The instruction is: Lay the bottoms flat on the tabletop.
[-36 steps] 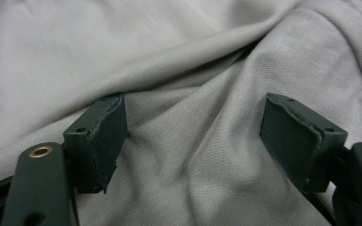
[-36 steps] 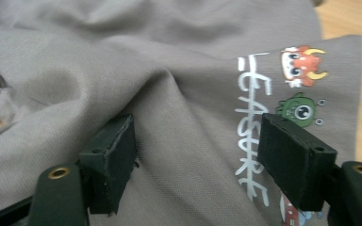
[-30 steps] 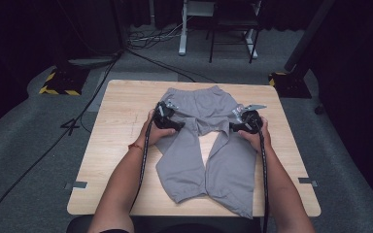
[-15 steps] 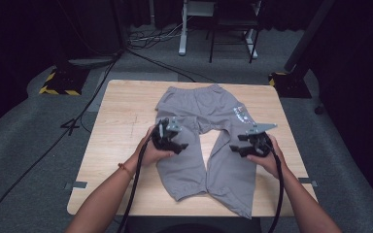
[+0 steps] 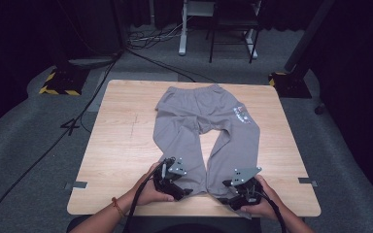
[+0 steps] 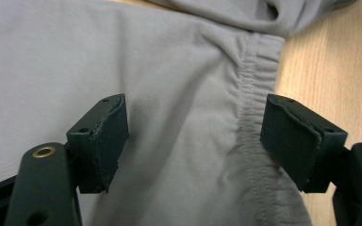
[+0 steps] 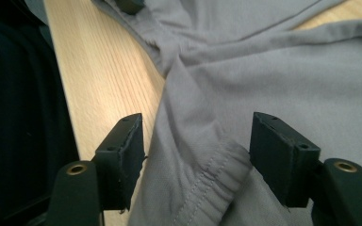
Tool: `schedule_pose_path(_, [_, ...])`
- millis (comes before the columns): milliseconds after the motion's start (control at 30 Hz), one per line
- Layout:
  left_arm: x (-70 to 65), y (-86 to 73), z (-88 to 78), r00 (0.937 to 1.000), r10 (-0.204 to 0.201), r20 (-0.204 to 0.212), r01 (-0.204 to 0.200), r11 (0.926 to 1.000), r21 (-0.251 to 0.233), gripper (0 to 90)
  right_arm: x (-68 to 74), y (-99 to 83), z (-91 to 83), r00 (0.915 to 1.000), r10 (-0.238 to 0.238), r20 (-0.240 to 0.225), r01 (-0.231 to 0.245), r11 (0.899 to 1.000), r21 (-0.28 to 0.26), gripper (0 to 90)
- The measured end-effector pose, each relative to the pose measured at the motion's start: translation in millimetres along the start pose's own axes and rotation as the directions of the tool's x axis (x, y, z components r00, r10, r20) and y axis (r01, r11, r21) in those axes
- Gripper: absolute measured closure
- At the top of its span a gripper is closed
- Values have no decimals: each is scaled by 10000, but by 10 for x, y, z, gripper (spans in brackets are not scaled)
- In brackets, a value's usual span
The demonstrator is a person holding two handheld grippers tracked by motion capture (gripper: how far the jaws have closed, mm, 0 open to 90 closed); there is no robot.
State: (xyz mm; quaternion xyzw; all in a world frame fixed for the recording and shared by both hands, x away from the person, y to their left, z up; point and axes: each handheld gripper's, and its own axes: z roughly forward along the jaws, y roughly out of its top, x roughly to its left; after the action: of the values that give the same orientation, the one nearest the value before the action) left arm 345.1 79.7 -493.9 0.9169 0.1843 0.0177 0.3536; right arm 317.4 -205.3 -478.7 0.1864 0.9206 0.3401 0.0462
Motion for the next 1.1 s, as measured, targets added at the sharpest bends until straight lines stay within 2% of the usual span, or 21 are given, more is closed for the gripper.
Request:
schedule_pose_path(67, [-2, -15, -13, 10000, 87, -32, -87, 9999, -115, 311, -23, -13, 42, 9996, 234, 167, -237, 9995, 204, 435])
schedule_pose_path(133, [13, -15, -45, 9993, 56, 369, -54, 10000, -78, 527, -15, -14, 59, 9994, 74, 337, -84, 9996, 280, 540])
schedule_pose_path(233, [6, -32, -76, 9948, 53, 1017, -61, 9999, 79, 757, 19, -7, 38, 9996, -274, 104, 270, 9990, 355, 693])
schedule_pose_path(267, [-2, -37, -90, 9942, 146, 1070, -165, 9997, 166, 798, 42, -6, 29, 9992, -397, -34, 398, 9986, 344, 709])
schedule_pose_path(333, [-55, -60, -135, 9875, 364, 1535, -414, 9987, 292, 845, 108, 11, -4, 9972, -691, -295, 704, 9964, 462, 737])
schedule_pose_path(367, [-74, -67, -152, 9868, 444, 1560, -506, 9981, 358, 862, 164, 28, -34, 9959, -714, -558, 735, 9967, 351, 741])
schedule_pose_path(433, [-149, -106, -201, 9838, 646, 1671, -735, 9962, 477, 863, 236, 42, -70, 9929, -919, -761, 945, 9950, 323, 739])
schedule_pose_path(500, [-245, -152, -268, 9760, 1154, 1849, -1282, 9900, 589, 860, 348, 51, -117, 9858, -1261, -1104, 1317, 9903, 443, 728])
schedule_pose_path(533, [-281, -168, -294, 9750, 1236, 1847, -1379, 9882, 670, 861, 418, 49, -147, 9824, -1430, -1200, 1493, 9878, 448, 728])
schedule_pose_path(600, [-365, -211, -372, 9659, 1622, 2016, -1845, 9780, 970, 861, 508, 40, -190, 9761, -1613, -1454, 1689, 9848, 412, 728])
schedule_pose_path(667, [-418, -255, -432, 9641, 1733, 2010, -2015, 9709, 1294, 862, 604, 19, -234, 9693, -1824, -1651, 1923, 9803, 457, 728])
schedule_pose_path(733, [-450, -328, -496, 9630, 1651, 2128, -1993, 9683, 1507, 861, 677, -18, -258, 9617, -1956, -1918, 2156, 9724, 895, 717])
schedule_pose_path(767, [-452, -375, -538, 9661, 1589, 2035, -1955, 9651, 1745, 860, 706, -45, -265, 9594, -2091, -1892, 2331, 9657, 1149, 706])
schedule_pose_path(800, [-449, -408, -561, 9706, 1408, 1951, -1760, 9684, 1767, 847, 720, -75, -281, 9614, -2016, -1871, 2292, 9633, 1400, 689])
schedule_pose_path(867, [-435, -501, -632, 9709, 1038, 2160, -1415, 9757, 1673, 816, 710, -117, -318, 9659, -1778, -1881, 2046, 9696, 1345, 619])
schedule_pose_path(900, [-436, -520, -654, 9724, 1033, 2091, -1387, 9769, 1626, 782, 694, -139, -363, 9686, -1536, -1955, 1790, 9766, 1196, 578])
schedule_pose_path(933, [-435, -541, -687, 9774, 775, 1969, -1058, 9848, 1376, 701, 680, -148, -389, 9729, -1422, -1826, 1631, 9810, 1051, 522])
schedule_pose_path(967, [-430, -545, -704, 9801, 649, 1878, -885, 9888, 1202, 645, 645, -155, -436, 9798, -1053, -1699, 1191, 9902, 730, 474])
schedule_pose_path(1000, [-425, -540, -720, 9850, 499, 1654, -659, 9935, 930, 601, 616, -160, -466, 9833, -887, -1587, 977, 9940, 498, 451])
schedule_pose_path(1067, [-382, -502, -747, 9961, 91, 882, -127, 9991, 405, 449, 537, -164, -534, 9934, -358, -1086, 355, 9994, -46, 396])
schedule_pose_path(1100, [-310, -468, -763, 9978, -82, 660, 86, 9999, -56, 439, 489, -162, -563, 9967, -137, -803, 113, 9994, -313, 388])
